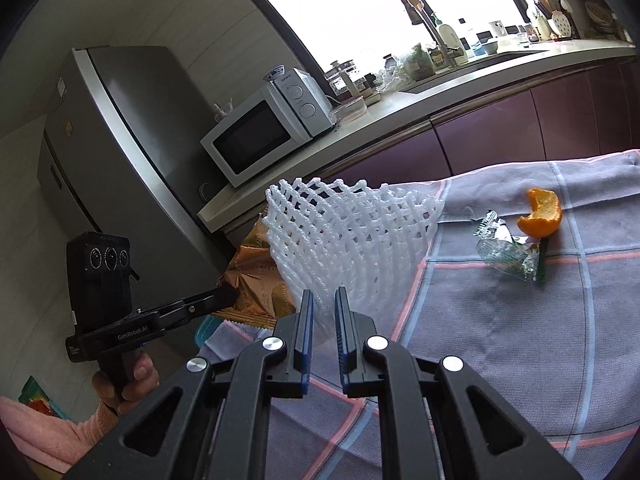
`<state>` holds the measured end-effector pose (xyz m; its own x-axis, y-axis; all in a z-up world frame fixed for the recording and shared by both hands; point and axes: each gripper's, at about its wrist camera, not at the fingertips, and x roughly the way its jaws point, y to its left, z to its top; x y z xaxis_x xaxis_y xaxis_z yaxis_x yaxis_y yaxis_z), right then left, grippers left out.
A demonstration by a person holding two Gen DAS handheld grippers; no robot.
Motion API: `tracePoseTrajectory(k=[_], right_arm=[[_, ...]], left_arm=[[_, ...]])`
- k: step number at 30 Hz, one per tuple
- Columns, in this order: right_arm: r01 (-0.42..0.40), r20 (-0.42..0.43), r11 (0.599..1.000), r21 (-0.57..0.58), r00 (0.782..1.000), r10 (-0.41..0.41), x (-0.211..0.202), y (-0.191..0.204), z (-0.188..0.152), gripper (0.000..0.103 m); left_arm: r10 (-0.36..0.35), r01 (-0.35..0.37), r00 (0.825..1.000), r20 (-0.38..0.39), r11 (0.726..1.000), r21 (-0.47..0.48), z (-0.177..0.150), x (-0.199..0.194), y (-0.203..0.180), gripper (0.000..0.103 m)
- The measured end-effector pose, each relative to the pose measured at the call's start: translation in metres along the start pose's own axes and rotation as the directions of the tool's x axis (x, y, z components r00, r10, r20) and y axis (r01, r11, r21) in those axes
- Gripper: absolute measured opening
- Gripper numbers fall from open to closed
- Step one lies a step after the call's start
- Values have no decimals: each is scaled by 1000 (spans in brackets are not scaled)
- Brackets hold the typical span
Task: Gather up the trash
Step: 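Carry the foam net and brown wrapper together over the teal bin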
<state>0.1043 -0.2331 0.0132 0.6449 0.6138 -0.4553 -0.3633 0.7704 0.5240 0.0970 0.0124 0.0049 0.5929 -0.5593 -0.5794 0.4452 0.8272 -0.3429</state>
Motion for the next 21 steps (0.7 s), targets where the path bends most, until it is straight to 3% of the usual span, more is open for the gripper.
tracePoseTrajectory(k=[12, 21], right_arm=[[-103, -88, 993, -60, 991, 98, 55, 45, 6, 10], [-180, -171, 977, -115, 972, 159, 101, 87, 5, 10]], left_arm=[[122, -118, 990, 69, 991, -62, -11, -62, 43, 1], [229, -212, 967, 112, 967, -142, -22, -106, 87, 1]])
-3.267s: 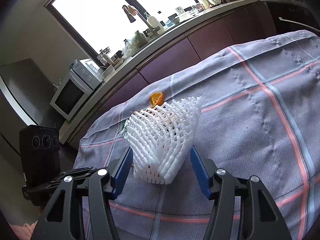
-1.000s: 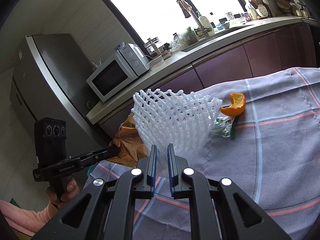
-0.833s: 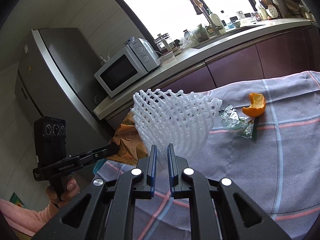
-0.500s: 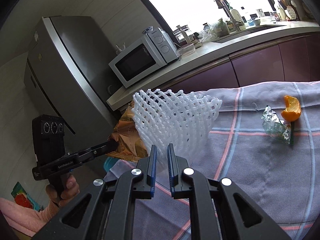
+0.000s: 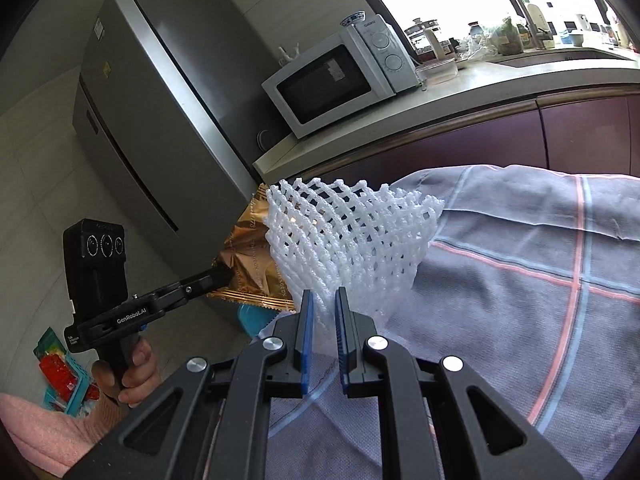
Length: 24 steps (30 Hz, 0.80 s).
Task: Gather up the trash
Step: 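Carry the foam net and brown wrapper together over the teal bin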
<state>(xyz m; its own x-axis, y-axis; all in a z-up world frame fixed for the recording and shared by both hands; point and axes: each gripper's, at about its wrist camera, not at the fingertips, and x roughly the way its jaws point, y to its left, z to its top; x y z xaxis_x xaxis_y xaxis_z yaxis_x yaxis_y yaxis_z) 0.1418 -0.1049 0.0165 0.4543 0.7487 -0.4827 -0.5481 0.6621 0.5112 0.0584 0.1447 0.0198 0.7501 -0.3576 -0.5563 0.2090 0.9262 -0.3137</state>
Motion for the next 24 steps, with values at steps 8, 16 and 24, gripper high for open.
tracePoseTrajectory(k=[8, 16, 24], right_arm=[[-44, -67, 998, -39, 997, 42, 43, 22, 9, 10], [-75, -134, 995, -66, 989, 66, 82, 39, 17, 10], [-90, -195, 991, -97, 978, 70, 123, 55, 23, 10]], left_arm=[[93, -92, 995, 19, 993, -75, -3, -22, 47, 1], [156, -152, 987, 21, 978, -142, -11, -31, 85, 1], [198, -194, 980, 3, 962, -191, -19, -29, 114, 1]])
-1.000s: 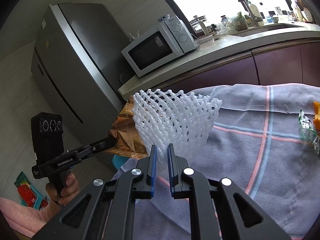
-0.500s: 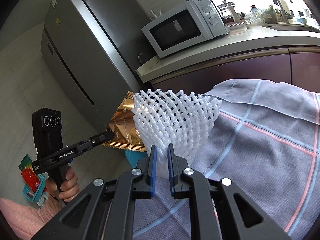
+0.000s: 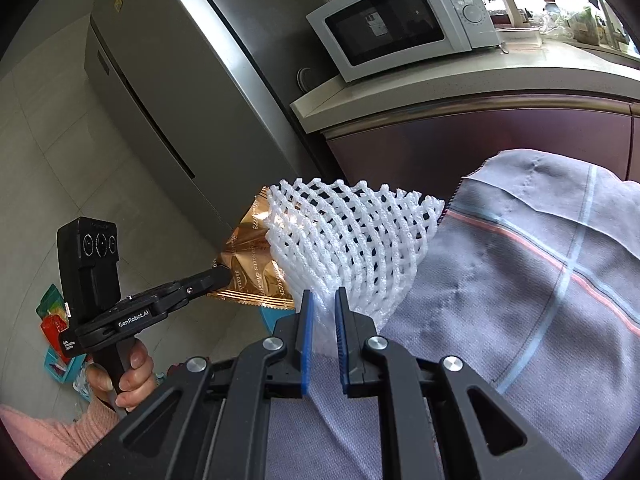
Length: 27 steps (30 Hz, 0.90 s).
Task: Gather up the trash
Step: 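Carry the foam net and brown wrapper together over the teal bin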
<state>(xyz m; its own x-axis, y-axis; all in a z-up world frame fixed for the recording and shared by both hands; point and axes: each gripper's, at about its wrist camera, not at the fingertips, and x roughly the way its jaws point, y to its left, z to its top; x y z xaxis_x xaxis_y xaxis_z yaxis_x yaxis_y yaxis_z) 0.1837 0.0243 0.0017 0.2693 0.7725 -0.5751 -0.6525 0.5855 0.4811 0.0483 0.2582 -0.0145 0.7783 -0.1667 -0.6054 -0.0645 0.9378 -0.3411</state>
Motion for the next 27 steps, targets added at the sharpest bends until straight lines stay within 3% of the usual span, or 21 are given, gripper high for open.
tracePoseTrajectory(k=[27], right_arm=[[41, -181, 999, 5, 983, -40, 107, 2, 22, 10]], left_arm=[[58, -69, 992, -114, 993, -95, -18, 60, 50, 2]])
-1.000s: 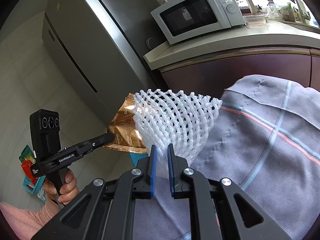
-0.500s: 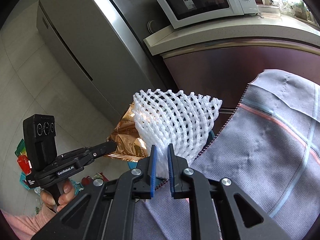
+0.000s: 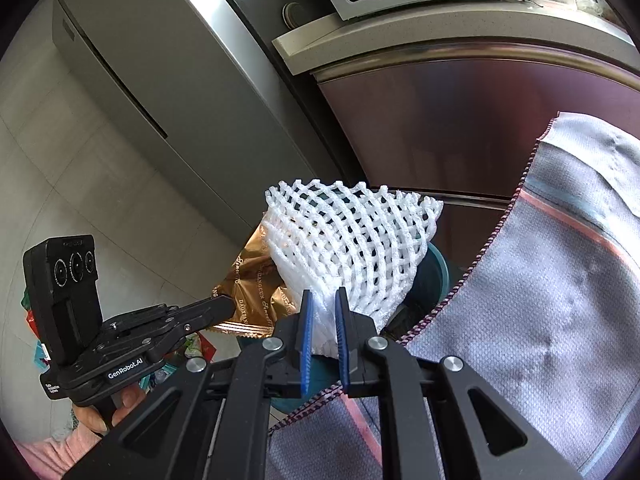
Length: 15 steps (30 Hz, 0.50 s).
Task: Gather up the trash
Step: 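Carry the foam net and brown wrapper together over the teal bin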
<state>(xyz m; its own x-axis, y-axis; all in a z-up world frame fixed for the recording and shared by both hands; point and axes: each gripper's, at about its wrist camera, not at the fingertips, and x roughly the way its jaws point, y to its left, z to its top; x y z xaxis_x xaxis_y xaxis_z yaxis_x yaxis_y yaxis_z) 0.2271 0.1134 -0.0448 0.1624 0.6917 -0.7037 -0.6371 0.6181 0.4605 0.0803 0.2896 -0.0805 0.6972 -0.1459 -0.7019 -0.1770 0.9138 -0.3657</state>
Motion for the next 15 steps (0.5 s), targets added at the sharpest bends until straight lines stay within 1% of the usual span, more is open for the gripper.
tracePoseTrajectory(k=[9, 15], right_arm=[[46, -45, 999, 14, 998, -46, 22, -4, 5, 11], [72, -48, 997, 11, 996, -72, 25, -5, 6, 12]], left_arm=[[8, -9, 999, -36, 1000, -4, -3, 22, 6, 3], [6, -6, 997, -77, 1000, 3, -7, 40, 5, 4]])
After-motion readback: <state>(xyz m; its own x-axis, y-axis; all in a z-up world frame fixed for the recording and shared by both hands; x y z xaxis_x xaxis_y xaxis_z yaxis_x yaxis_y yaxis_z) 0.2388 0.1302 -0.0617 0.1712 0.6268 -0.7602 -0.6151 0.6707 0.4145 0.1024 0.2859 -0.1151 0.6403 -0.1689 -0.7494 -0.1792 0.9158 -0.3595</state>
